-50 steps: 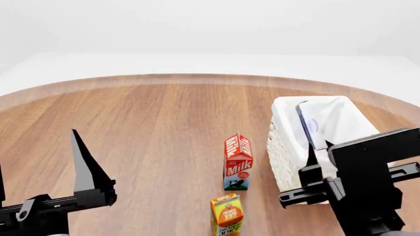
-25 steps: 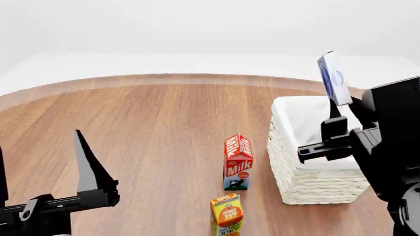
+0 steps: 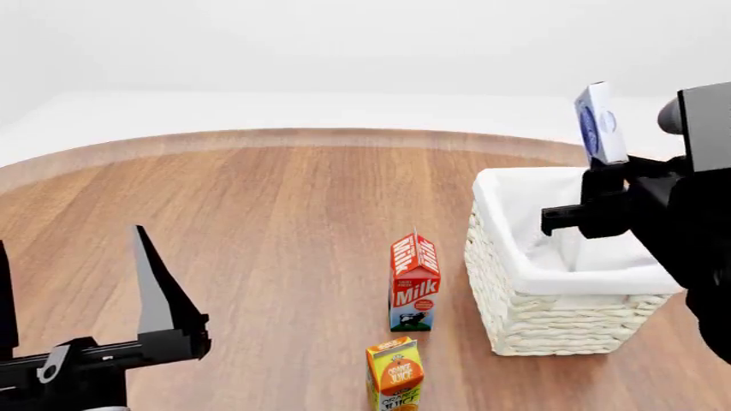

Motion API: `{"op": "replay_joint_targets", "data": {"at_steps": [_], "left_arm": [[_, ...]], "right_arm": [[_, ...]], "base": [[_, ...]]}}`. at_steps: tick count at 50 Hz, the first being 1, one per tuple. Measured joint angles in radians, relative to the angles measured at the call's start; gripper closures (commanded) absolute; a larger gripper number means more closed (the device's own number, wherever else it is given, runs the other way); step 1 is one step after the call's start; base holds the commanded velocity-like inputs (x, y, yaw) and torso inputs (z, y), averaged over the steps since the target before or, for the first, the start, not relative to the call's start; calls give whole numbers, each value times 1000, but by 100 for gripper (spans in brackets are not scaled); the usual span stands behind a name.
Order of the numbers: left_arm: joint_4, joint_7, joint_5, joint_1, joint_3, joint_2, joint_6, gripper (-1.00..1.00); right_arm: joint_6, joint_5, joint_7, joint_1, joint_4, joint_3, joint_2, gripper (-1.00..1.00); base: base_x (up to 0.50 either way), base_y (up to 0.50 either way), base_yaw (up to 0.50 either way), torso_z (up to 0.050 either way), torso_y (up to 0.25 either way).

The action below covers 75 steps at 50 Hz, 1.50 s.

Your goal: Pick up the cream cheese box and the butter, and put them in the basket.

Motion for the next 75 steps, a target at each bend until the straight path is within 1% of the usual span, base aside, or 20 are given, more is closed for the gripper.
{"op": "replay_joint_targets", "data": {"at_steps": [13,31,43,75], "left_arm": [[3,-1,-2,-2,5,-3,-7,-100],[4,-4,2,-4,14,-6,-11,-100],[6,-8,3,-4,17,-8,-16,-100],[0,-14,8,-7,29,-13,-14,-100]], "right_arm": [[20,-70,-94,59,183,-41,-35,100],[54,-238,-294,173,396,-156,-109,100],[25,-333,-384,168,512,-213,-131,100],[-46,-459,-492,128,669,-284,-148,100]], "base": [[0,0,0,0,1],[0,0,0,0,1],[0,0,0,0,1],[0,0,0,0,1]]}}
